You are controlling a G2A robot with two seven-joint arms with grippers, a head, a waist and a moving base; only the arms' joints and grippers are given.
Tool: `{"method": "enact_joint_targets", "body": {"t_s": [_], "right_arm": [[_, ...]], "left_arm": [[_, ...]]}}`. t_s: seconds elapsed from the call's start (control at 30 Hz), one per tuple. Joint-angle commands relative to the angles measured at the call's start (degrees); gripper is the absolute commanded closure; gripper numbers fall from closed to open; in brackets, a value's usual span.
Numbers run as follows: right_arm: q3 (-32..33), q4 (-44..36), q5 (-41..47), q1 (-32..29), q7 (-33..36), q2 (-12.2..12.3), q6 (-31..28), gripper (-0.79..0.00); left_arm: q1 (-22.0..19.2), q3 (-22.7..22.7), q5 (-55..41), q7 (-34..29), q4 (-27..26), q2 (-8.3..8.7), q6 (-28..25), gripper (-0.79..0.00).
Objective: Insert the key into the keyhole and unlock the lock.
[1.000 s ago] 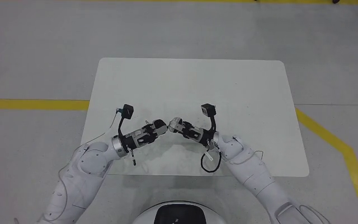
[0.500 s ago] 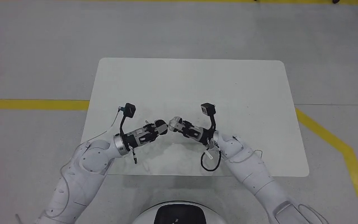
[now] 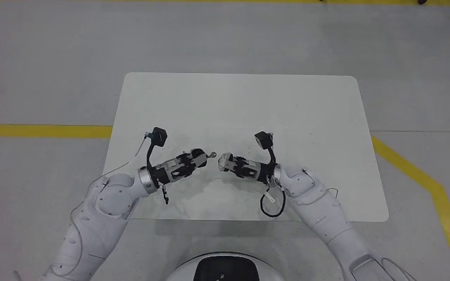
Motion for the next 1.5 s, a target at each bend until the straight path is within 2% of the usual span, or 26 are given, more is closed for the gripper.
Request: {"method": "enact_joint_targets", "body": {"t_s": [0.0,0.1,0.17,0.2,0.23,0.27,0.37,0.4,0.53,0.7,0.9,1.1,1.33,1.37,1.4,1.43,1.47], "right_arm": [[0.2,-0.4,0.8,-0.3,1.0,0.3,0.0,-0.785],[0.9,0.5,-0.1,0.2,3.6,0.8,0.2,-0.785],[1.2,0.3,-1.4,0.3,3.8,1.1,0.4,-0.785],[1.2,0.2,-1.4,0.1,3.9,1.2,0.3,-0.748],[1.4,0.0,-1.2,0.1,4.1,1.3,0.3,-0.656],[1.5,-0.2,-1.2,0.0,4.3,1.4,0.3,-0.616],[1.2,-1.2,-0.4,-0.2,5.3,1.7,0.7,-0.425],[1.0,-1.6,-0.2,-0.2,5.8,1.7,0.9,-0.391],[-0.2,-2.0,0.4,0.1,6.8,1.7,1.7,-0.360],[-1.6,-1.5,1.2,0.8,7.2,1.4,1.9,-0.240],[-2.7,-0.8,1.7,1.7,7.6,1.3,1.9,-0.151],[-3.6,-0.1,1.9,2.2,7.5,1.2,1.7,0.000],[-4.0,0.4,2.3,2.4,6.8,1.2,1.1,0.000],[-4.1,0.4,2.6,2.3,6.7,1.2,1.1,0.000],[-4.2,0.4,3.0,2.3,6.7,1.2,1.1,0.000],[-4.3,0.4,3.3,2.3,6.7,1.2,1.1,0.000],[-4.3,0.4,3.5,2.4,6.8,1.2,1.2,0.000]], "left_arm": [[-0.2,0.2,-0.6,-3.0,0.1,0.24,-0.5,0.000],[-1.5,0.8,-2.5,-10.5,0.6,0.74,-0.4,0.000],[-2.7,-0.1,-2.8,-11.8,1.6,1.00,0.1,0.000],[-2.9,-0.1,-2.6,-12.3,1.7,1.09,-0.1,0.000],[-3.1,-0.1,-2.7,-12.8,1.8,1.18,-0.4,0.000],[-3.2,-0.3,-2.3,-13.0,1.8,1.28,-0.6,0.000],[-3.1,0.0,-0.6,-13.1,0.7,1.45,-0.6,0.000],[-3.0,0.3,0.1,-13.0,0.3,1.47,-0.5,0.000],[-2.9,1.2,1.3,-12.4,-0.3,1.52,0.1,0.000],[-3.2,2.0,1.3,-11.9,0.0,1.60,0.2,0.000],[-3.2,2.3,1.5,-11.5,-0.2,1.83,0.1,0.000],[-3.1,2.6,1.7,-10.8,-0.3,2.03,0.2,0.000],[-3.1,3.0,1.9,-10.3,-0.4,2.27,0.2,0.000],[-3.1,3.1,2.0,-10.2,-0.4,2.28,0.1,-0.228],[-3.2,3.1,2.4,-10.1,-0.3,2.32,0.4,-0.720],[-3.2,3.1,2.7,-9.8,-0.3,2.33,0.7,-0.785],[-3.1,3.3,2.8,-9.5,-0.4,2.34,0.9,-0.785]]}}
